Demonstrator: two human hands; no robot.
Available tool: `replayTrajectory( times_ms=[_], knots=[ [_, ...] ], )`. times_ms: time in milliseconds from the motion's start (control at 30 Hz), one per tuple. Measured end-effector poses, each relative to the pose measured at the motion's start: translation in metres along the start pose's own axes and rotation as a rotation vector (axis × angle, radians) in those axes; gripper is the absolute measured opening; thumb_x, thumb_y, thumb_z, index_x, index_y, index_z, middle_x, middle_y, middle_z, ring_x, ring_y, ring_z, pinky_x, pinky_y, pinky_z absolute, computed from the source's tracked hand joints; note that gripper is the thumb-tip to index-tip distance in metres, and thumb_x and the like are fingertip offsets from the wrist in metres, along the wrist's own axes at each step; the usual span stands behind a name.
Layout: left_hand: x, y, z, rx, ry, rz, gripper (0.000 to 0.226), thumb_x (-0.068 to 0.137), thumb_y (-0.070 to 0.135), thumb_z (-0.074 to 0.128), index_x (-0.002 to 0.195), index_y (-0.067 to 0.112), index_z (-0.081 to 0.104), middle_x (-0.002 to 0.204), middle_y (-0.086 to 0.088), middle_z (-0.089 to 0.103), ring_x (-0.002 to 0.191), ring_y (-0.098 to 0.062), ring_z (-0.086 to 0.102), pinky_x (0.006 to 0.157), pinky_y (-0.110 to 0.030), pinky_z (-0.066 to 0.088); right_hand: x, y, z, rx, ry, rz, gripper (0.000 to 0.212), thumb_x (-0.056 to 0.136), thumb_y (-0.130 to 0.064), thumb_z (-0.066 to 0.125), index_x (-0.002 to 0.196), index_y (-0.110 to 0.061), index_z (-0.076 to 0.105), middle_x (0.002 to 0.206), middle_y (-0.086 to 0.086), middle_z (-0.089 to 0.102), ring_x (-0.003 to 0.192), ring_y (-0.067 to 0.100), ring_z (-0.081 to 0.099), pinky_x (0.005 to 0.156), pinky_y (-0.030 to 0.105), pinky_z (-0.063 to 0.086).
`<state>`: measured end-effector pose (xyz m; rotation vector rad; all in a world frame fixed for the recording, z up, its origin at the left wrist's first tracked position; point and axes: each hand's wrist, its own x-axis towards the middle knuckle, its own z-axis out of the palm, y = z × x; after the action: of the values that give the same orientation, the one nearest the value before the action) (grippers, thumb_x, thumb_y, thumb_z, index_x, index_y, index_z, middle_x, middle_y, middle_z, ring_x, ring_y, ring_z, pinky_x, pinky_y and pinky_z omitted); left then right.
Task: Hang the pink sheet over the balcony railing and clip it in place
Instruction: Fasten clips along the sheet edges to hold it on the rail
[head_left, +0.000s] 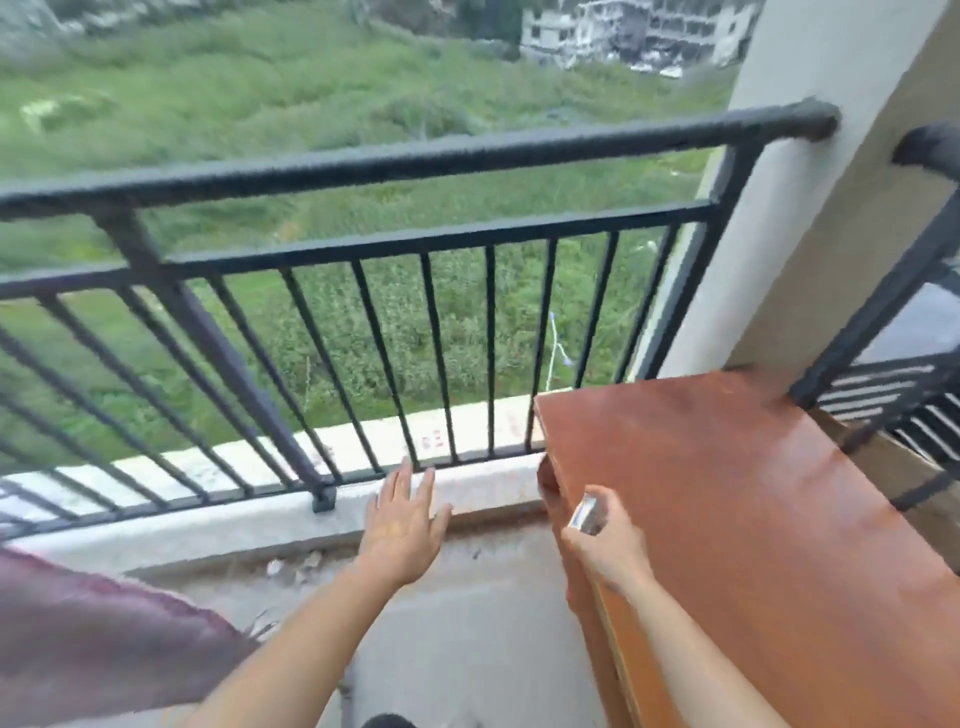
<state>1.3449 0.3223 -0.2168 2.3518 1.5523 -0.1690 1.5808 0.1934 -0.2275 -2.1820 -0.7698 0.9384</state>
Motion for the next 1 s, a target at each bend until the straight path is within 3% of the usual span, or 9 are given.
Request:
replayTrajectory(
  times_ms=[100,200,300,400,567,767,933,1000],
  knots=[
    [-0.039,-0.045,-0.003,-0.108,0.031,-0.221,0.065,0.1,0.055,0.027,0.156,0.027,0.008,0.164,-0.004,-0.006,0.151,-0.026,0.0,0.12,-0.044,0.009,0.011,-0.028,0.036,0.09,-0.118,-0.089,0.05,0.059,-0.044,0.077,0.099,-0.051,0.048,0.089,-0.005,0.072,0.08,0.023,0.07,0.081,0.041,0.057],
    [-0.099,-0.091,0.006,-0.141,0.075,-0.431,0.064,0.1,0.053,0.03,0.155,0.026,0.014,0.164,-0.005,0.0,0.15,-0.025,0.004,0.119,-0.043,0.014,-0.005,-0.051,0.084,0.123,-0.307,-0.197,0.044,0.068,-0.038,0.081,0.097,-0.042,0.048,0.09,0.0,0.072,0.074,0.022,0.07,0.076,0.043,0.058],
    [-0.169,-0.125,0.012,-0.186,0.095,-0.591,0.063,0.1,0.052,0.032,0.155,0.025,0.014,0.164,-0.003,0.001,0.15,-0.023,0.002,0.119,-0.043,0.014,-0.044,-0.068,0.138,0.131,-0.536,-0.248,0.037,0.081,-0.026,0.075,0.105,-0.04,0.05,0.095,0.004,0.071,0.076,0.02,0.069,0.076,0.042,0.059],
    [-0.225,-0.156,0.008,-0.199,0.129,-0.748,0.065,0.1,0.052,0.031,0.156,0.026,0.011,0.164,-0.004,-0.001,0.151,-0.023,0.002,0.12,-0.042,0.013,-0.085,-0.087,0.186,0.111,-0.743,-0.276,0.04,0.092,-0.016,0.063,0.127,-0.031,0.05,0.092,0.006,0.065,0.08,0.024,0.068,0.082,0.044,0.059],
    [-0.309,-0.217,0.009,-0.238,0.2,-0.997,0.065,0.1,0.054,0.029,0.156,0.025,0.011,0.165,-0.005,0.0,0.151,-0.025,0.004,0.118,-0.043,0.016,-0.155,-0.126,0.254,0.021,-1.061,-0.346,0.051,0.093,-0.01,0.064,0.132,-0.034,0.042,0.089,0.013,0.059,0.073,0.021,0.064,0.068,0.031,0.056],
    [-0.383,-0.311,0.021,-0.305,0.247,-1.154,0.066,0.101,0.053,0.027,0.156,0.026,0.006,0.164,-0.006,-0.003,0.151,-0.025,0.001,0.118,-0.045,0.013,-0.239,-0.172,0.359,-0.152,-1.21,-0.455,0.008,0.091,-0.009,0.066,0.098,-0.007,0.07,0.073,-0.002,0.067,0.072,0.014,0.063,0.065,0.028,0.048],
    [-0.443,-0.43,0.031,-0.339,0.262,-1.252,0.067,0.1,0.055,0.024,0.156,0.026,0.002,0.164,-0.006,-0.008,0.151,-0.027,-0.004,0.12,-0.049,0.007,-0.323,-0.227,0.485,-0.154,-1.207,-0.489,0.012,0.093,-0.018,0.065,0.104,-0.022,0.068,0.084,0.0,0.063,0.076,0.015,0.058,0.066,0.028,0.044],
    [-0.471,-0.477,0.025,-0.353,0.28,-1.297,0.067,0.1,0.056,0.02,0.157,0.025,0.003,0.164,-0.008,-0.008,0.151,-0.028,-0.003,0.12,-0.048,0.005,-0.356,-0.249,0.537,-0.157,-1.195,-0.538,0.023,0.094,-0.024,0.065,0.114,-0.014,0.067,0.085,0.001,0.061,0.077,0.018,0.056,0.068,0.031,0.044]
  ],
)
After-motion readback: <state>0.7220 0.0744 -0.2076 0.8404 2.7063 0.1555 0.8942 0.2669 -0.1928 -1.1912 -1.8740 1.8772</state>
